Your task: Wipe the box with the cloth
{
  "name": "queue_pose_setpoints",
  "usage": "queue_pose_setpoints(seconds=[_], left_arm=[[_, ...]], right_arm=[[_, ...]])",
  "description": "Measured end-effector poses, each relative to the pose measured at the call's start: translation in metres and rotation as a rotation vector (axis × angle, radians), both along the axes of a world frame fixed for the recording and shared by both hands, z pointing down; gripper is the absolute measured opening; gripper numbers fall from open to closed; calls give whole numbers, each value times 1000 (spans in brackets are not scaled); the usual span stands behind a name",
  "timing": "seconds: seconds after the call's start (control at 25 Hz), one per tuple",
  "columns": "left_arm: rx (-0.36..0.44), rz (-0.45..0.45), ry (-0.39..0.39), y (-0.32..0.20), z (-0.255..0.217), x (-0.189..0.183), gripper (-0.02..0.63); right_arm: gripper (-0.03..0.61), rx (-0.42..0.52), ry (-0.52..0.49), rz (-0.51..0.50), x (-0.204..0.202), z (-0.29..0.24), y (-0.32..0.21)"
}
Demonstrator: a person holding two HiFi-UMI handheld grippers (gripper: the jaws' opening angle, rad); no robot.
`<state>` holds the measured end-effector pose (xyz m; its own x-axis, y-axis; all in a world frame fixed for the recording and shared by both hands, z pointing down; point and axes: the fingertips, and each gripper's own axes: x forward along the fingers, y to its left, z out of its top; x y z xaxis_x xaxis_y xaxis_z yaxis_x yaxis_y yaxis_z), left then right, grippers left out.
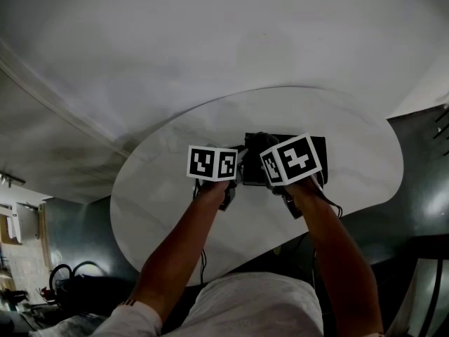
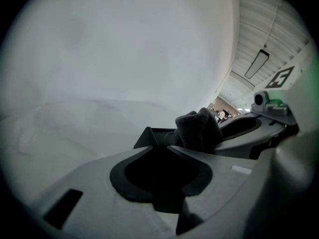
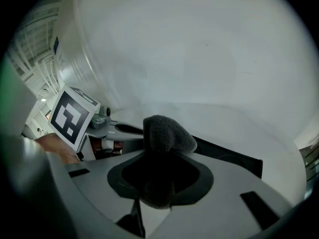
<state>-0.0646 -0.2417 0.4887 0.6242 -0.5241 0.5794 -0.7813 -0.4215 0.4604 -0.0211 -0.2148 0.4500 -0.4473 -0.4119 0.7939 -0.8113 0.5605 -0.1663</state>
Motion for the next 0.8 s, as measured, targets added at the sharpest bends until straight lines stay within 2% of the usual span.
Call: queue_pose_setpoints(seconds=[0.16,0.32,0.8], left_arm=[[-2,4,6,1,-1,0,86],[1,8,9,1,-2,1,87],[-1,9,14,1,-2,0,87]], right_arm=[[91,4,28,-4,-4,4,0],[90,8,68,-7,10,7,-1],[91,-1,142,134,108,10,3]])
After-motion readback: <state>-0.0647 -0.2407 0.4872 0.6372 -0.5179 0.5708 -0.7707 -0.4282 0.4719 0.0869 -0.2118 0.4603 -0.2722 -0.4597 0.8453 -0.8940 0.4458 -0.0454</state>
